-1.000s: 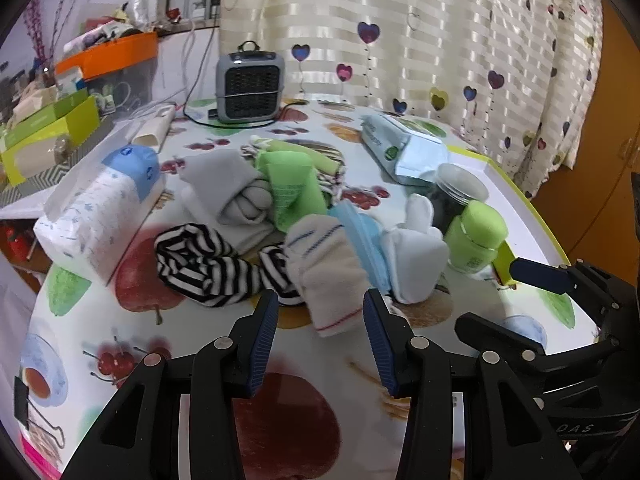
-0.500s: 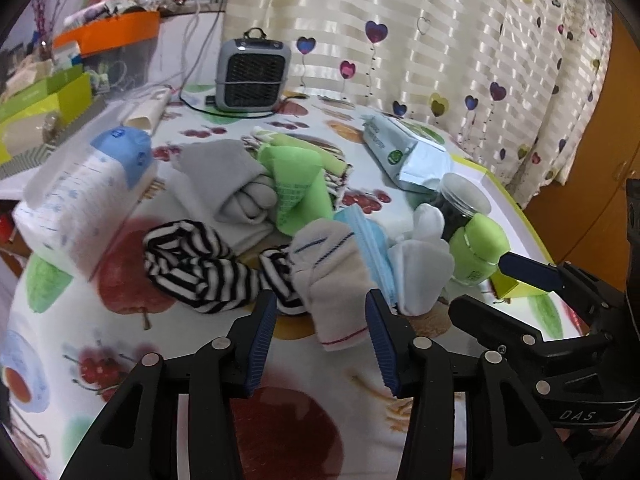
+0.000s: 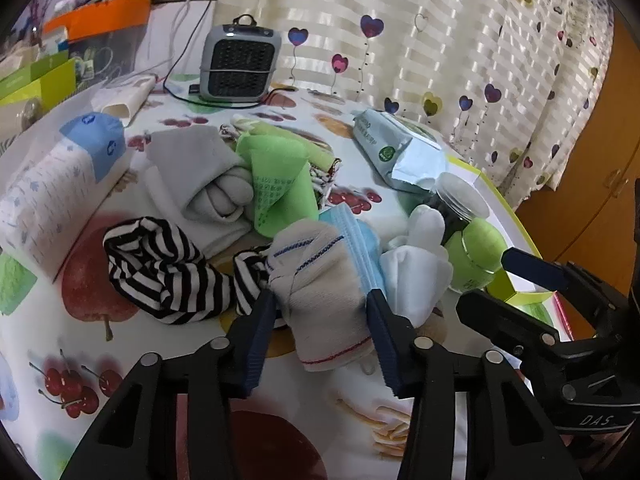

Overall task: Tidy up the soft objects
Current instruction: 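Grasp the white red-striped sock with the left tool while the right tool grasps the white mitten, then carry both items to the yellow-rimmed white box while the right tool releases the mitten inside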

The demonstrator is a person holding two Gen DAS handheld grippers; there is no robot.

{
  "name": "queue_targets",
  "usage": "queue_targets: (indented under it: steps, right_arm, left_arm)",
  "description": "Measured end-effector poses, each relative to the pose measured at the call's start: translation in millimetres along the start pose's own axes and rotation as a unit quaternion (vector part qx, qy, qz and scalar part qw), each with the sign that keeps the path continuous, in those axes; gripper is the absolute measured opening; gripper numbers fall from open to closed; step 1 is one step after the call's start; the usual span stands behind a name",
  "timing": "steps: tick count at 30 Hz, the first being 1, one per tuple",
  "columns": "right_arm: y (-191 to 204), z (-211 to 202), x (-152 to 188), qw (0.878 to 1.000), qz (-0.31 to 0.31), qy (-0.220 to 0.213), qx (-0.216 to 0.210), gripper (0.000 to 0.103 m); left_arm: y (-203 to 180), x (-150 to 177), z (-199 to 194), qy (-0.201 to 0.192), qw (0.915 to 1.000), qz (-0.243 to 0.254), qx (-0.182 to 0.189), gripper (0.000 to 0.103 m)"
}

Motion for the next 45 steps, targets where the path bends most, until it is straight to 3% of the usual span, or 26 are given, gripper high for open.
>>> queue_targets:
  steps: [18,20,23,26,39,45]
  right_arm:
    - [16.1,45.8,14.3,0.997,-0.041,0.053,-0.029,0.058]
    - [15.4,46.5,14.9,0.997,-0.041,0.053,-0.031,0.041]
    - [14.4,42.8,14.1,0.997,-0.039,0.049,-0.035,0.034]
    - [14.2,37.8,14.5,0.998,-0.034,0.044,-0.039,0.032]
    - [11.2,17.0,11.4,0.999,-0.023,0.026,-0.040,0.032]
    - [9.2,6.1,9.5,0.999,-0.019,0.016,-0.040,0.032]
  left_arm:
    - [11.7,6.2,-20.2,-0.005,0.9998,-0.005,0.018,0.030]
    - [10.9,6.4,-20.1,-0.005,0.9998,-0.003,0.017,0.030]
    - [8.1,5.9,-18.4,-0.002,0.9997,-0.005,0.022,0.034]
    - [8.7,9.5,-12.7,0.010,0.9997,-0.014,0.019,0.044]
    - [-2.3,17.9,2.3,0.038,0.9986,-0.028,0.022,0.043]
    - [-3.5,17.0,-5.5,0.025,0.9995,-0.016,0.011,0.038]
Point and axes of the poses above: each gripper's, at about its wrist camera, not at the fingertips, and z roughly the way its jaws point, y to its left, x to its underside, the point moved 9 cm from there along z, roughly the way its jaws point, and after that the axes turned 10 degrees about -y, right-handed, at the moved point
